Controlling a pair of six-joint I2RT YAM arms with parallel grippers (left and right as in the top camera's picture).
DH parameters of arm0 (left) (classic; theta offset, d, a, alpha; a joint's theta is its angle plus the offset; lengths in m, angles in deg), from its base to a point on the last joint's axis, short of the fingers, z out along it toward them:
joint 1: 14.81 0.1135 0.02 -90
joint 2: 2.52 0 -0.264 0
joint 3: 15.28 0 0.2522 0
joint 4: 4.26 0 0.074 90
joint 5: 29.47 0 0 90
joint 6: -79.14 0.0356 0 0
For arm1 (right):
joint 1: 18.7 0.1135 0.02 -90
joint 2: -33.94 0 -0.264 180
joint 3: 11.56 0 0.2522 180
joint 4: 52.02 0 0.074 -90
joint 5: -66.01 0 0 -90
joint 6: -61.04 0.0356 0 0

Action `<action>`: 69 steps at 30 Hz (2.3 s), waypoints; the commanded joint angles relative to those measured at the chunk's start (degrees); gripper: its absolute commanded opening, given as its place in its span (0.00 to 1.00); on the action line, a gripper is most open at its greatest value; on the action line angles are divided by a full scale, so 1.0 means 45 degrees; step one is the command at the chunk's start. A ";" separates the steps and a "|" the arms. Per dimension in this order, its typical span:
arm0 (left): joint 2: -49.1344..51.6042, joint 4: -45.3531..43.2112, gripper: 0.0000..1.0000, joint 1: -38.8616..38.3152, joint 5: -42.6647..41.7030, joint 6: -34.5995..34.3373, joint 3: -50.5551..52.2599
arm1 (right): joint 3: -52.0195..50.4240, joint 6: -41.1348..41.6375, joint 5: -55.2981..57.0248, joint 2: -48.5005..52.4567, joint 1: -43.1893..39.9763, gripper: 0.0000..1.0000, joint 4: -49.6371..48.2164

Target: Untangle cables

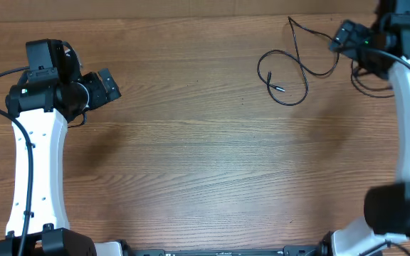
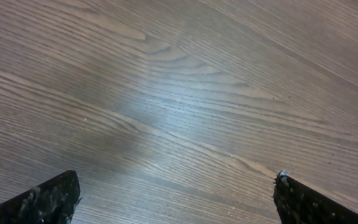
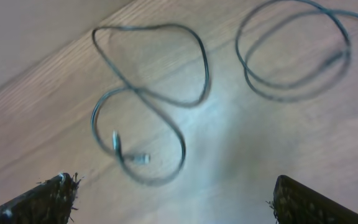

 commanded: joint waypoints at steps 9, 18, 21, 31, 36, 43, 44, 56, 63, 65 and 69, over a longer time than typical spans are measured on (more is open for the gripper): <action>0.0044 -0.0019 1.00 -0.0024 0.0029 0.0243 -0.0165 | 0.0136 -0.0005 -0.1710 -0.3881 0.0049 1.00 0.2977; 0.0044 -0.0024 0.99 -0.0024 0.0029 0.0243 -0.0165 | -0.1360 -0.1059 -0.2317 -0.6912 0.0044 1.00 0.3240; 0.0044 -0.0019 1.00 -0.0024 0.0029 0.0243 -0.0165 | -0.2579 -0.1044 -0.2356 -0.8072 0.0044 1.00 0.3186; 0.0044 -0.0024 0.99 -0.0024 0.0029 0.0243 -0.0165 | -0.6951 -0.1001 -0.3473 -1.2259 0.0044 1.00 0.1064; 0.0044 -0.0019 1.00 -0.0024 0.0029 0.0243 -0.0165 | -0.7990 -0.0408 -0.3497 -1.2978 0.0044 1.00 0.0918; 0.0044 -0.0019 0.99 -0.0024 0.0029 0.0243 -0.0165 | -0.8257 -0.0282 -0.3536 -1.2643 0.0044 1.00 0.1923; 0.0044 -0.0019 0.99 -0.0024 0.0029 0.0243 -0.0165 | -0.8257 -0.0282 -0.3536 -1.2599 0.0044 1.00 0.2025; 0.0044 -0.0024 0.99 -0.0024 0.0029 0.0243 -0.0165 | -0.8257 -0.0291 -0.3487 -1.2556 0.0044 1.00 0.2069; 0.0044 -0.0019 1.00 -0.0024 0.0029 0.0243 -0.0165 | -0.8257 -0.0291 -0.3254 -1.2556 0.0044 1.00 0.2016; 0.0044 -0.0019 1.00 -0.0024 0.0029 0.0243 -0.0165 | -0.8262 -0.0296 -0.3254 -1.2556 0.0044 1.00 0.2016; 0.0044 -0.0019 1.00 -0.0024 0.0034 0.0243 -0.0165 | -0.8544 -0.0287 -0.3541 -1.2560 0.0131 1.00 0.1389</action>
